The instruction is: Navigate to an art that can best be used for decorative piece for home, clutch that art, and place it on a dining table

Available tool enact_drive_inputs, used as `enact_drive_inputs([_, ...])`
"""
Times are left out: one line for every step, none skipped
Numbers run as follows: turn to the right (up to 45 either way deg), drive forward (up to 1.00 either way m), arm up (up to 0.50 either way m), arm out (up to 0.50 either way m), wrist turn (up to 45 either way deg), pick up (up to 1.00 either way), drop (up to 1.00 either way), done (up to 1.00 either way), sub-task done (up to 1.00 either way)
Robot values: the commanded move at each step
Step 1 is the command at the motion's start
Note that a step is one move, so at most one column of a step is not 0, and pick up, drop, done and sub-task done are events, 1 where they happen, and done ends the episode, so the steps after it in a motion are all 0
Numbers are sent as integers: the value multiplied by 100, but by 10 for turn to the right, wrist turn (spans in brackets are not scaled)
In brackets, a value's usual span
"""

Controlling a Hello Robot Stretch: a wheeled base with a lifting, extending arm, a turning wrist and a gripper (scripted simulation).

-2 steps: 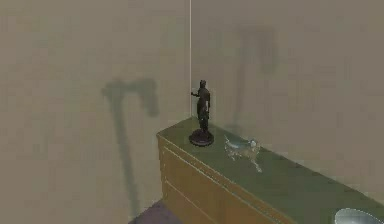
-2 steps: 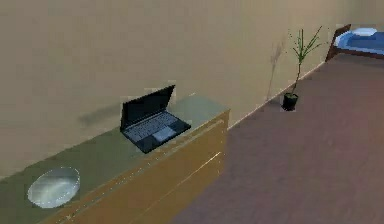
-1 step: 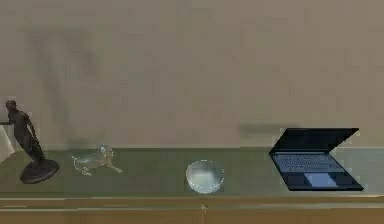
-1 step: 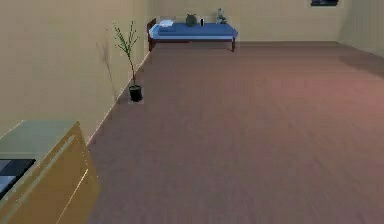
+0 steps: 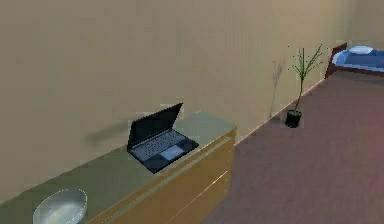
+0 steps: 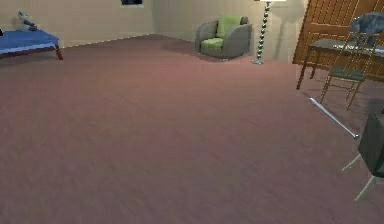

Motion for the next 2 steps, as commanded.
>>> enact_drive_inputs([180,0,0,0,0,0,0,0,0])
enact_drive_inputs([0,10,0,0,0,0,0,0,0])
